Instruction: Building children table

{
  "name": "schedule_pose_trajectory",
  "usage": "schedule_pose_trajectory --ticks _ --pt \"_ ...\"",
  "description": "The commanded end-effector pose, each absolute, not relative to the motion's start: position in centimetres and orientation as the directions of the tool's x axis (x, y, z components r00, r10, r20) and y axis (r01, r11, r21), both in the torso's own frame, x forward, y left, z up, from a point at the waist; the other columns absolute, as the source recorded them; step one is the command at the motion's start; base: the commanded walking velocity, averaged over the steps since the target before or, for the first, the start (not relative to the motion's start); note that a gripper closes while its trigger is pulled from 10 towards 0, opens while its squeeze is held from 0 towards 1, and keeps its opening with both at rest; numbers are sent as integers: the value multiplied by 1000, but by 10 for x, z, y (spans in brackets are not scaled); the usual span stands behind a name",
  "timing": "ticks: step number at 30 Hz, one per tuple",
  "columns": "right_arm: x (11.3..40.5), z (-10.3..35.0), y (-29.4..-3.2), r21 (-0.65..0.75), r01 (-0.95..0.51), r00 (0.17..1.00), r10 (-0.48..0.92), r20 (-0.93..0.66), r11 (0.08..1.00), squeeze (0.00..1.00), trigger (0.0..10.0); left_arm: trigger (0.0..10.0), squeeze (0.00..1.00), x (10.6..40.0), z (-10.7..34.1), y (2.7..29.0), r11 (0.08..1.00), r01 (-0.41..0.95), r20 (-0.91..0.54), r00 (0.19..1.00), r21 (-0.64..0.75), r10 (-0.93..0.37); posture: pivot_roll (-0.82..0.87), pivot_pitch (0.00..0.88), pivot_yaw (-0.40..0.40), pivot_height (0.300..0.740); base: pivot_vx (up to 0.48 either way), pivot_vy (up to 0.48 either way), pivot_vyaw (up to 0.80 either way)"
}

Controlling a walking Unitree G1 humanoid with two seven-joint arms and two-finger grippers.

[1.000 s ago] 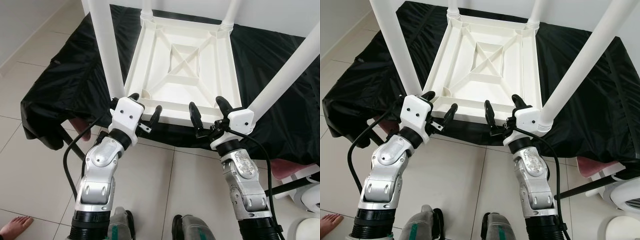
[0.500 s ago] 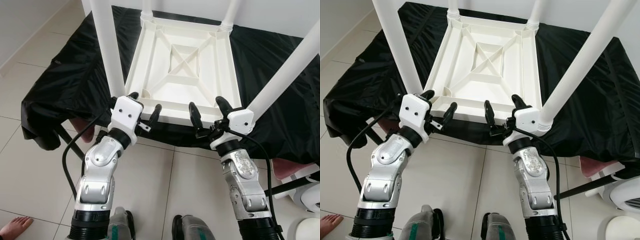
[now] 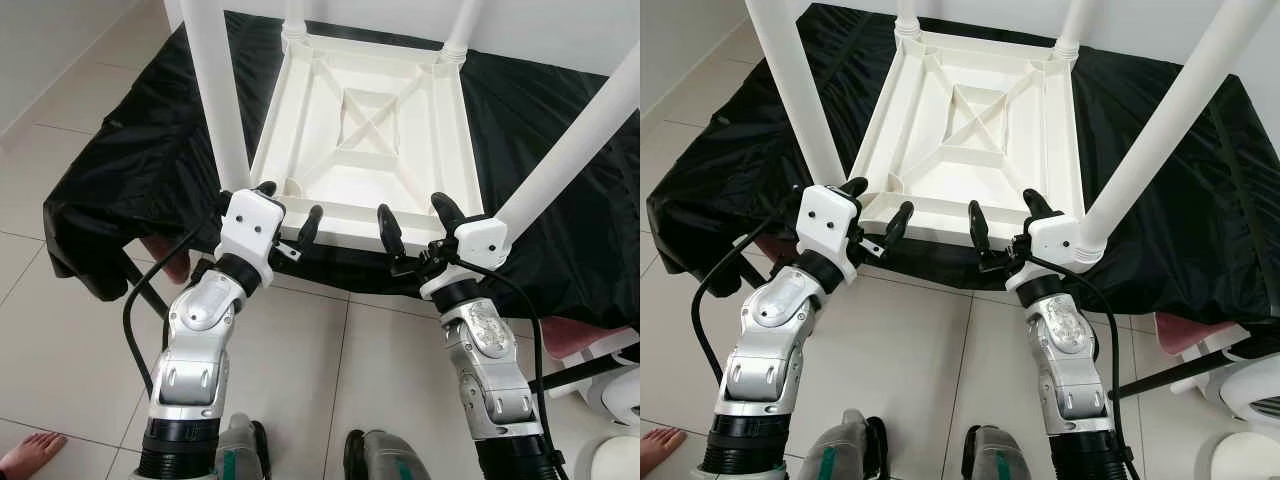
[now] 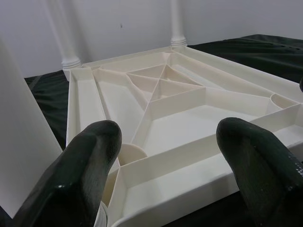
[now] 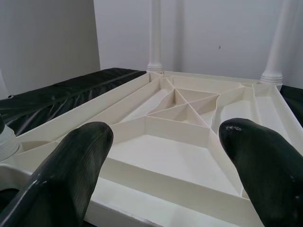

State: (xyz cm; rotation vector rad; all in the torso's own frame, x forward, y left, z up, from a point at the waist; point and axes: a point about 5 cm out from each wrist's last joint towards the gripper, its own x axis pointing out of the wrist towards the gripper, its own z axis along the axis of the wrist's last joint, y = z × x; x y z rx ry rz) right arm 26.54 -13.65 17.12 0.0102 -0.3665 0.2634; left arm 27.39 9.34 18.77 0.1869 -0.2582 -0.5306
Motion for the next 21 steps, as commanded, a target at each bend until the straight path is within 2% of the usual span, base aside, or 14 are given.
schedule_pose_trajectory --ticks 1,21 --pt "265 168 -139 -34 -244 907 240 346 969 0 10000 10000 0 275 191 90 946 305 260 910 108 -322 44 93 -46 740 0 0 0" --pt "266 168 -139 -33 -241 907 238 347 970 0 10000 10000 0 276 192 90 947 305 264 909 104 -322 44 91 -46 740 0 0 0"
